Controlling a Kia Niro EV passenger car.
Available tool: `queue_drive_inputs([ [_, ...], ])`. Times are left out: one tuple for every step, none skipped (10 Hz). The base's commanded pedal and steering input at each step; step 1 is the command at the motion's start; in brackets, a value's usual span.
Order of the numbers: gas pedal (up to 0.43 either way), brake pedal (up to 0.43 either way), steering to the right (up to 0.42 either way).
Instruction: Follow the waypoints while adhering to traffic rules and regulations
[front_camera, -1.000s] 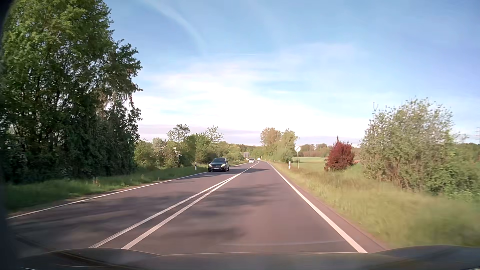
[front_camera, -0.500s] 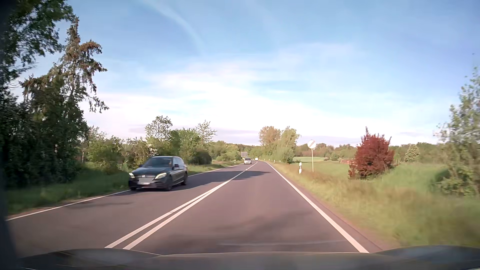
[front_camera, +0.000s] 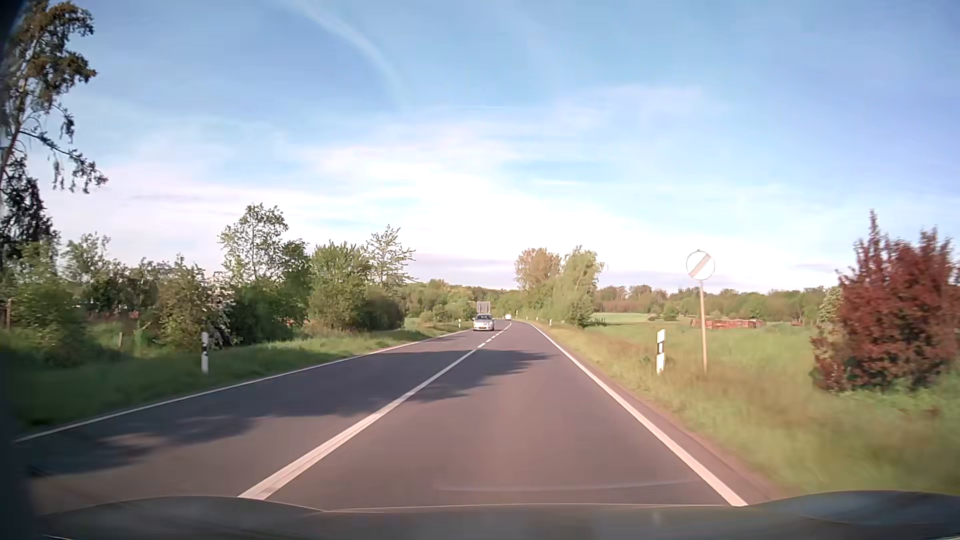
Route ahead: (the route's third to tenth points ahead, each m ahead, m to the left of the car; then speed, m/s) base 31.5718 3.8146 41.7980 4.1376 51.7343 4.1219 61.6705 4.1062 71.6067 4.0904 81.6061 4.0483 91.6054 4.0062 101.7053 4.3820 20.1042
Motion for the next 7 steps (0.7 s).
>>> queue_drive_inputs([
  [0.441, 0.0, 0.003],
  [0.441, 0.0, 0.003],
  [0.429, 0.0, 0.002],
  [0.398, 0.0, 0.002],
  [0.35, 0.0, 0.002],
  [0.311, 0.0, 0.002],
  [0.287, 0.0, 0.002],
])
